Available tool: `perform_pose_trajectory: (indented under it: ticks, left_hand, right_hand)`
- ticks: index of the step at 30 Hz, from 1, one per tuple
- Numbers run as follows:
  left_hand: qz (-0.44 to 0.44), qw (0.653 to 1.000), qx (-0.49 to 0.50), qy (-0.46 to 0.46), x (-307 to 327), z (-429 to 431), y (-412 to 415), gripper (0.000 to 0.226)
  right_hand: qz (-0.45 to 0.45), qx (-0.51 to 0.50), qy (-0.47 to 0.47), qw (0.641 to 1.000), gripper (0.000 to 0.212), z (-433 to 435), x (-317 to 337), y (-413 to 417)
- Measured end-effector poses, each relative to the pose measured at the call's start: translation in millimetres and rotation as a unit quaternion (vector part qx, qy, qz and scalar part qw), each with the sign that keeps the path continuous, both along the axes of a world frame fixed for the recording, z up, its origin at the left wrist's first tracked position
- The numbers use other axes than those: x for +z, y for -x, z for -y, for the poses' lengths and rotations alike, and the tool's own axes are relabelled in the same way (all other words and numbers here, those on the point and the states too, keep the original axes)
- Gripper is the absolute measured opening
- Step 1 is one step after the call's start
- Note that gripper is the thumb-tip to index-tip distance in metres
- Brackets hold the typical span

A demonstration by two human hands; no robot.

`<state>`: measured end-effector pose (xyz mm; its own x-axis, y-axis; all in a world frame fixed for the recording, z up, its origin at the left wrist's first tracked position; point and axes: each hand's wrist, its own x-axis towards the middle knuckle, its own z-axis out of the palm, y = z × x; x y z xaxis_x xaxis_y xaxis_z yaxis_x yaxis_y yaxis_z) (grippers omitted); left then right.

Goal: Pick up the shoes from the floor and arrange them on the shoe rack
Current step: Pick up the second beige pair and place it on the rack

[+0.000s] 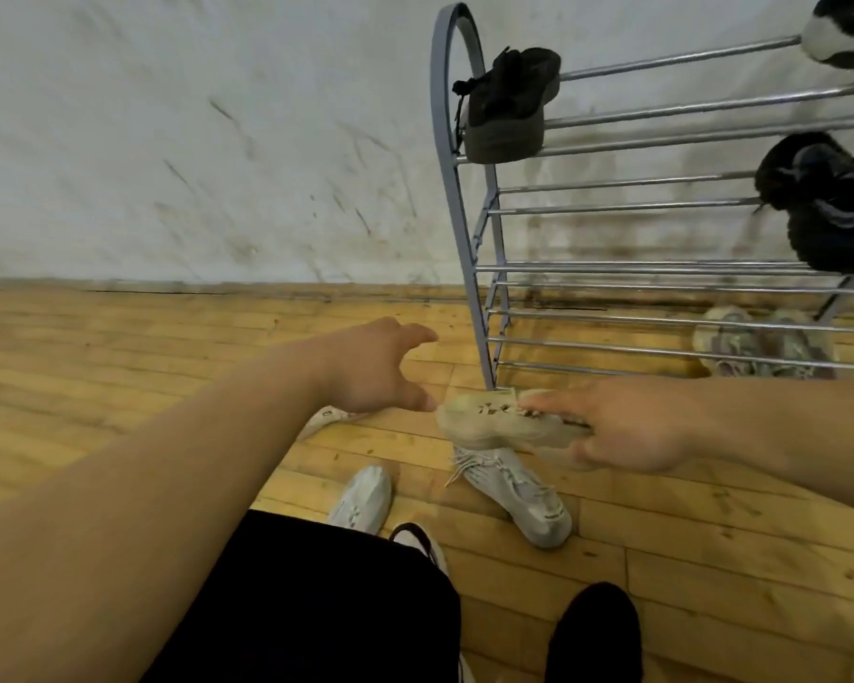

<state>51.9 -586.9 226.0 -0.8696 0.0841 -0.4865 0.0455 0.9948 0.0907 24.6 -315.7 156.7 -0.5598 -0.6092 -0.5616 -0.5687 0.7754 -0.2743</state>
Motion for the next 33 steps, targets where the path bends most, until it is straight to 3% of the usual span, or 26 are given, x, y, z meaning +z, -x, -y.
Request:
perform_pose_trajectory:
  ticks: [6, 9, 12, 16, 23, 30, 33]
  left_hand:
    - [-0.044, 0.996, 0.067, -0.042, 59.4, 48.1, -2.0, 0.087]
    - [-0.087, 0.990, 0.099, -0.043, 59.4, 86.6, 0.7, 0.085]
    - [-0.063, 0.990, 0.125, -0.011, 8.3, 131.7, 5.9, 0.089]
    - [0.000, 0.983, 0.185, 0.022, -104.5, 191.4, 22.3, 0.097]
    - [-0.005, 0.974, 0.212, 0.079, -275.7, 270.3, 83.2, 0.112]
    - [0.067, 0.962, 0.244, 0.106, -355.2, 312.1, 110.9, 0.122]
    - [0.049, 0.958, 0.254, 0.121, -365.7, 304.3, 109.6, 0.115]
  right_hand:
    - [-0.026, 0.032, 0.059, 0.997, 0.069, 63.7, 11.1, 14.5]
    - [-0.034, 0.014, 0.084, 0.996, 0.071, 101.2, 9.1, 29.2]
    - [-0.033, -0.026, 0.093, 0.995, 0.075, 134.4, -8.3, 47.7]
    - [-0.032, -0.090, 0.096, 0.991, 0.077, 168.3, -62.2, 72.5]
    - [0.002, -0.185, 0.062, 0.981, 0.070, 211.3, -181.0, 113.4]
    - [0.029, -0.204, 0.026, 0.978, 0.080, 232.6, -243.2, 128.2]
    - [0.048, -0.204, 0.015, 0.978, 0.091, 232.1, -247.4, 128.4]
